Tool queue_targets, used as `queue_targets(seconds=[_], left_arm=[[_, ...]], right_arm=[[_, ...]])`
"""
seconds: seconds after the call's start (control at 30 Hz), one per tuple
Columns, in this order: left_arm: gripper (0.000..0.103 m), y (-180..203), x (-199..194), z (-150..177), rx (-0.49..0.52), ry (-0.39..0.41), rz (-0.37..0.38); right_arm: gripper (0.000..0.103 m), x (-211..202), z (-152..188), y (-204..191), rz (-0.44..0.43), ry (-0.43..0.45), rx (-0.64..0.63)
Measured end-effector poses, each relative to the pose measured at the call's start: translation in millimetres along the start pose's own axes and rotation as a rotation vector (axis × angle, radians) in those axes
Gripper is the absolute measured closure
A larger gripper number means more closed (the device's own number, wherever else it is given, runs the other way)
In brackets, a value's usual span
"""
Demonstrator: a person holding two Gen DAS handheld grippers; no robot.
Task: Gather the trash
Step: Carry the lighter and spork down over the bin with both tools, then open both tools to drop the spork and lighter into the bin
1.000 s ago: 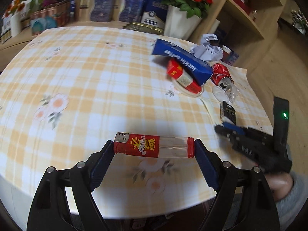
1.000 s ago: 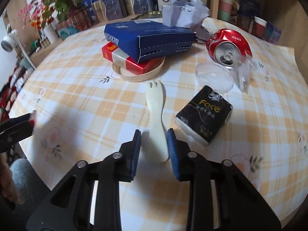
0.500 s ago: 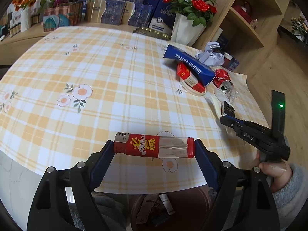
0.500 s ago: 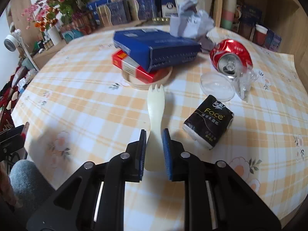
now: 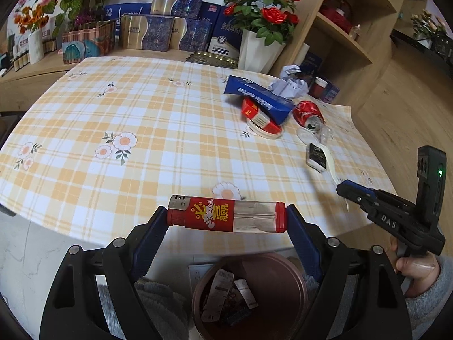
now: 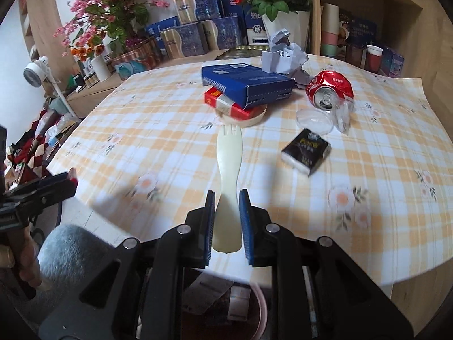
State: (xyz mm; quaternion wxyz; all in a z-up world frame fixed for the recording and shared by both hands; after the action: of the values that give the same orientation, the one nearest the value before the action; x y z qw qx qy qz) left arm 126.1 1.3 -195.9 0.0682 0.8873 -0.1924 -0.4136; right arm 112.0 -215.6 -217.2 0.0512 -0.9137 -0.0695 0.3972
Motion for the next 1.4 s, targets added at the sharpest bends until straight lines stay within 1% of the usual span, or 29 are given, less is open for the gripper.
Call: queue_targets(seconds=[0.17,0.3,0.4,0.53,0.83,1.07,1.17,1.2,1.27,1.3,1.37,1.4], left_arm=[[0.022,10.7,-21.8,15.5,0.026,0.016,0.006],[0.022,17.1,-33.4,28.4,0.036,0.018,0.013],[0.022,21.1,-39.7,37.7,0.042,0.014,0.015],[0.022,23.3,-45.1,43.6,0.048,0.014,0.014],[0.022,21.8,-46.6,44.8,0.043,0.014,0.016],[0.022,17.8,-36.5,46.6,0.028,-0.007,0.022],[0.022,17.5,-32.6,46.6,0.027,-0.014,0.024],[0.022,17.5,-31.7,46.7,0.030,-0.015,0.024],[0.022,18.3,-30.0,47.5,0.036,-0.018,0.025],[0.022,18.6,-29.1,47.9,0.037,-0.020,0.029],[0.022,19.1,-28.1,48.7,0.038,-0.021,0.034],[0.022,19.4,-27.6,49.1,0.040,-0.020,0.036]], right_arm=[[0.082,-21.3,31.9,-13.2,-0.036,-0.022,0.001],[0.082,-28.8,61.5,-22.7,-0.062,-0.055,0.016],[0.082,-25.2,86.2,-28.7,-0.080,-0.105,0.026],[0.082,-12.7,109.6,-32.9,-0.090,-0.177,0.030],[0.082,12.1,128.8,-31.6,-0.081,-0.276,0.038],[0.082,34.7,147.9,-26.4,-0.063,-0.388,0.059],[0.081,36.5,149.0,-27.7,-0.055,-0.393,0.050],[0.079,35.9,148.3,-27.8,-0.051,-0.388,0.047],[0.072,36.1,145.9,-26.1,-0.042,-0.378,0.049],[0.066,35.1,145.1,-24.6,-0.044,-0.369,0.058],[0.065,31.2,141.0,-19.7,-0.050,-0.337,0.070],[0.056,28.2,138.5,-17.5,-0.052,-0.318,0.072]])
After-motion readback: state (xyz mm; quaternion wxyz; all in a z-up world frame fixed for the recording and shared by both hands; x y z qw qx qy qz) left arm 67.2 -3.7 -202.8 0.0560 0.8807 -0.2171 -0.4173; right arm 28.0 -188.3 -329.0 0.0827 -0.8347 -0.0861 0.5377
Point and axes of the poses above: each gripper's, at about its wrist camera, not at the fingertips, and x roughly the way its jaws point, y to its right, z to its underside, the point moved 3 cm from there along x, roughly the way its jaws point
